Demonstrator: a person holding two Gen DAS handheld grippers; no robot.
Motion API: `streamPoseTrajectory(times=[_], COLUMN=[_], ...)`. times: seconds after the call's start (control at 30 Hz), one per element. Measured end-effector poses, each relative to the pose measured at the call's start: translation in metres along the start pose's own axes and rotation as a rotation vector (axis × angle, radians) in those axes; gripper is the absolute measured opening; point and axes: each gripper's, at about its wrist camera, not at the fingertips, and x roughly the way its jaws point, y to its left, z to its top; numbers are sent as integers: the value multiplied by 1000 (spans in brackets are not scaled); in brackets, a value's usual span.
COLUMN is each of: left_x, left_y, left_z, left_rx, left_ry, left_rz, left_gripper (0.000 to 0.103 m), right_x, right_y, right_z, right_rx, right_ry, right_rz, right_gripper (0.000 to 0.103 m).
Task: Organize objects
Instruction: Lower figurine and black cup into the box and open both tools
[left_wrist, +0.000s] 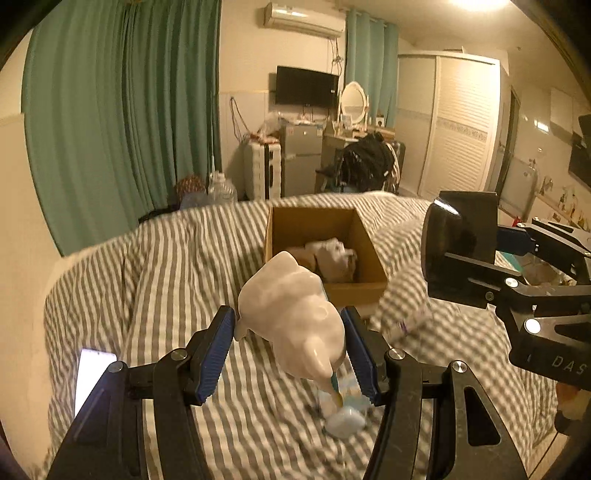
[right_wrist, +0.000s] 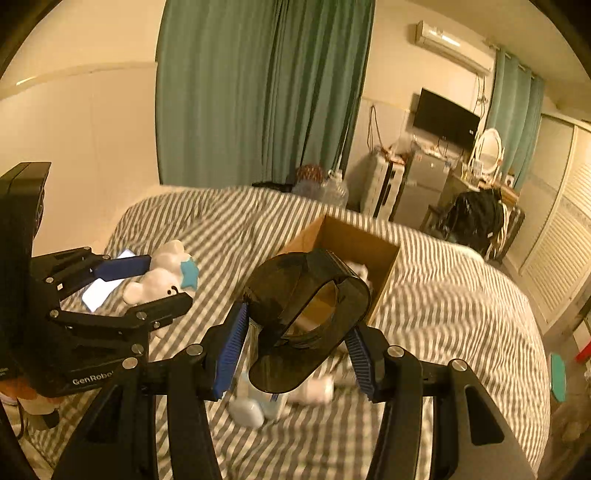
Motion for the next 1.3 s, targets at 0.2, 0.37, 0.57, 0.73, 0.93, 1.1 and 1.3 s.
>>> streamPoseTrajectory(times=[0.2,0.37,0.57,0.73,0.93,1.1,1.3], left_x=[37,80,144,201,259,286,298], left_y=[-5,-7,-14,-20,-20,-22,-21], left_z=[41,74,100,109,98,80,71], left_rx=[22,20,28,26,37,57,60], left_ry=[-28,-28,-2,32,92,156,192], left_rz=[3,3,10,6,-2,-30,-36], left_gripper=[61,61,61,61,61,61,61], right_x=[19,52,107,156,221,268,294], right_y=[-18,-41,-80,-111,-133,-138,-143], right_z=[42,71,96,108,102,86,70], right_rx=[-21,-24,22,76,106,104,108], right_ry=[-44,-52,-47,-27,33,90,147], right_rz=[-18,-39,-49,-48,-55,-56,-54], right_gripper=[52,51,51,51,51,51,51])
